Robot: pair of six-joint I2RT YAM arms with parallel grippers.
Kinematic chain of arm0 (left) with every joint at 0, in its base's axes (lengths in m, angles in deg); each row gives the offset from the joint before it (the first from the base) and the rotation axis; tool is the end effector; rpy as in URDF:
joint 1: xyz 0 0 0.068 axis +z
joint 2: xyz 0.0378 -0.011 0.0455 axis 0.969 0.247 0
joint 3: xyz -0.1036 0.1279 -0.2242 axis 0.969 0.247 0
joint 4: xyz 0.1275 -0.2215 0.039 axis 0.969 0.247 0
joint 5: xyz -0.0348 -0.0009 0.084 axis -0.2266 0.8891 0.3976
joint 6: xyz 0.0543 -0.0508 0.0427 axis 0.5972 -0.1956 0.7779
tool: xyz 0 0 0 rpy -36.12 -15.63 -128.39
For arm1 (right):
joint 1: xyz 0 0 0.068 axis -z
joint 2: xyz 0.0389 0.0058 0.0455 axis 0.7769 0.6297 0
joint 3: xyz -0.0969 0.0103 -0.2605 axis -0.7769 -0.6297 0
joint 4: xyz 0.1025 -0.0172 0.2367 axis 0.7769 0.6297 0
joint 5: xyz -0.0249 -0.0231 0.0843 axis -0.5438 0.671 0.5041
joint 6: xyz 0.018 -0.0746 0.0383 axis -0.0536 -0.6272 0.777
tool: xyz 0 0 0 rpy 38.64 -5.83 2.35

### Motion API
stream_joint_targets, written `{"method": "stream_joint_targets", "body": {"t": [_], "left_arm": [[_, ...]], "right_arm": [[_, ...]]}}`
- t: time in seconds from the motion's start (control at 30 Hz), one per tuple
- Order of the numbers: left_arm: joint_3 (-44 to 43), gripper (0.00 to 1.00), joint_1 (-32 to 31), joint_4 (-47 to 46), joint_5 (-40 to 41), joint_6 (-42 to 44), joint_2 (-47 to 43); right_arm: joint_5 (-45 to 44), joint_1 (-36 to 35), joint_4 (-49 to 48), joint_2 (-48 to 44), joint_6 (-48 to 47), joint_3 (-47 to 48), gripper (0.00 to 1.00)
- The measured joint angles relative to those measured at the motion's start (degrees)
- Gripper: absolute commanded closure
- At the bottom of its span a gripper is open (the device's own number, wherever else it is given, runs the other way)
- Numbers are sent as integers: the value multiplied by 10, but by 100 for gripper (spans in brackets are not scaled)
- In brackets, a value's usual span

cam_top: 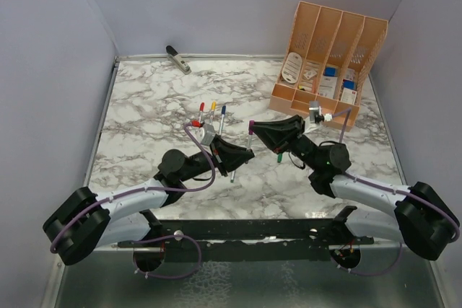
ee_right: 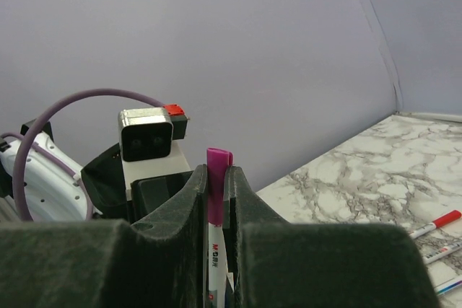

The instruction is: Insert the pens into the pen caps

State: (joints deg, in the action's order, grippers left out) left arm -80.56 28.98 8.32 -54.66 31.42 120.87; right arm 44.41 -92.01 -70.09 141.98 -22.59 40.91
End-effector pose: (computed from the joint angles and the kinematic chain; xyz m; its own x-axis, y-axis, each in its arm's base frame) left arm 0.1529 -0.2048 0.2717 -0.3288 -0.3884 -0.8609 0.8879 0.1835 -0.4219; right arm 0.1795 0.1881 0.3094 -0.2557 0.5837 -0.7706 -0.8715 0.2059 0.4451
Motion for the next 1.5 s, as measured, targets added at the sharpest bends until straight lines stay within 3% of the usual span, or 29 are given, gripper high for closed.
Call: {"method": "stream_joint_targets", "body": {"t": [1.2,1.5], "left_arm": [[0,100,23,138,2,23,-45],[-46,100,31,183,38,19,-26]], "right_arm": [[-135,-76,79,-10,-72,-11,99],[-177,-82,198,-19,-136,65,62]]}}
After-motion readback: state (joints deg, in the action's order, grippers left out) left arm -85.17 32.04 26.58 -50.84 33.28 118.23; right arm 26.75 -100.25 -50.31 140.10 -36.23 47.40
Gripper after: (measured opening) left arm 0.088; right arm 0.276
